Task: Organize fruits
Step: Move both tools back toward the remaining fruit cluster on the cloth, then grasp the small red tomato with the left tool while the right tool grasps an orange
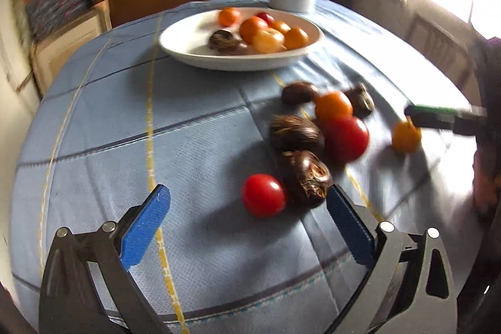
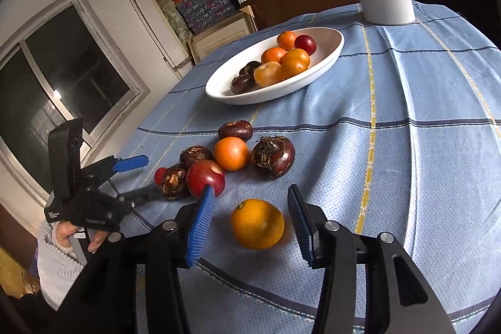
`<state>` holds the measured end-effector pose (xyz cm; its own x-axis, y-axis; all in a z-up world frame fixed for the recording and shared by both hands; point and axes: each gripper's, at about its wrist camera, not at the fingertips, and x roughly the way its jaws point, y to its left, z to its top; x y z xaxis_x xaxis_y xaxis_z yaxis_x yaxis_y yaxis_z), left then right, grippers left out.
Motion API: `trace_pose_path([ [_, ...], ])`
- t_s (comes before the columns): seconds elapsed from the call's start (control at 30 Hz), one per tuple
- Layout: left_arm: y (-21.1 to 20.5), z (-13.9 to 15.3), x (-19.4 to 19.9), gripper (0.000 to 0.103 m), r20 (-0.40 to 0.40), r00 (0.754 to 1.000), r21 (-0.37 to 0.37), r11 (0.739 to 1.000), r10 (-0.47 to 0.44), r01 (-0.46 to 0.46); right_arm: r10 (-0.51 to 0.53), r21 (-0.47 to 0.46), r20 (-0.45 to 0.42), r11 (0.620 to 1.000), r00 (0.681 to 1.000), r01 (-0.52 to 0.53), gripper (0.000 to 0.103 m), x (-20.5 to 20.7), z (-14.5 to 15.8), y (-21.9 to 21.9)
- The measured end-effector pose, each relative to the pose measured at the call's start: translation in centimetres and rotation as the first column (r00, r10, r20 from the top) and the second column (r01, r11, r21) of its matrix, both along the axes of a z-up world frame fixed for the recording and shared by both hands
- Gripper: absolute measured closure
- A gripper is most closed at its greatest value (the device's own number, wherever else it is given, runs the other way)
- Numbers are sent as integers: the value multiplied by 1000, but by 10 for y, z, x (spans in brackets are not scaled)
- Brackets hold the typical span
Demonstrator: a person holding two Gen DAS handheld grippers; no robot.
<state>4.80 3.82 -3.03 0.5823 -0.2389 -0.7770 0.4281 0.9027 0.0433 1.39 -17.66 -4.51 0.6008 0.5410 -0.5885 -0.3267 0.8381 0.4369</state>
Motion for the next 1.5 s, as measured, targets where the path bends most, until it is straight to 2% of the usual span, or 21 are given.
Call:
trace_pose_path([
  [0.1,-9,-3,-2,5,-7,998,45,997,-63,64,13,-10,-1,1000,1000,-14,53,-3,0,3],
  [0.2,-13,-7,1,5,-36,995,54,994,-97,99,15,-13,-8,1000,1000,-16,53,-3,-1,4],
  [0.23,-13,-8,2,5,-44,993,45,993,-106,108,14,-13,-12,1000,1000,-14,53,-2,-1,4],
  [0.3,-10,-6,1,13,-49,990,4,991,-130,130,13,-12,-15,1000,1000,-13,53,-2,-1,3],
  [0.37,-1,-4,4,29,-64,991,-51,992,-118,115,12,-11,-15,1000,1000,-12,53,-2,-1,4],
  [0.43,6,-5,10,32,-94,990,-101,991,-102,93,11,-9,-17,1000,1000,-11,53,-2,-1,4],
  [0.5,11,-7,14,32,-111,991,-120,991,-80,67,10,-9,-20,1000,1000,-10,53,-1,-1,4],
  [0.6,9,-6,14,31,-102,992,-101,993,-76,66,13,-14,-22,1000,1000,-13,53,-1,-2,4],
  [0.67,8,-7,16,21,-95,994,-74,996,-56,49,12,-26,-29,1000,1000,-13,53,0,-2,5],
  [0.83,14,-6,18,21,-93,994,-83,996,-51,43,16,-39,-33,999,999,-17,53,-1,-3,7],
  [0.9,14,-5,18,23,-84,995,-66,996,-61,55,19,-43,-34,999,999,-20,53,-3,-4,7],
  [0.97,12,-4,16,34,-59,995,-28,996,-86,84,20,-48,-38,999,999,-22,53,-3,-4,8],
  [1.03,8,-3,13,39,-25,992,42,991,-123,124,21,-48,-42,999,999,-23,53,-3,-5,7],
  [1.07,8,-2,13,51,-30,989,40,989,-143,144,20,-49,-44,999,999,-22,53,-3,-5,7],
  [1.17,7,-6,15,59,-36,987,68,985,-157,159,21,-56,-47,998,999,-24,53,-4,-5,9],
  [1.27,12,-8,19,65,-48,987,21,988,-153,154,19,-57,-48,998,999,-22,53,-5,-5,10],
  [1.33,13,-7,21,66,-43,990,17,990,-136,137,19,-63,-48,998,999,-22,53,-5,-5,11],
  [1.47,16,-7,29,63,-24,995,43,995,-94,95,23,-78,-48,997,999,-27,53,-7,-6,12],
  [1.5,18,-7,30,59,-8,996,63,994,-85,85,23,-77,-50,997,998,-27,53,-7,-6,12],
])
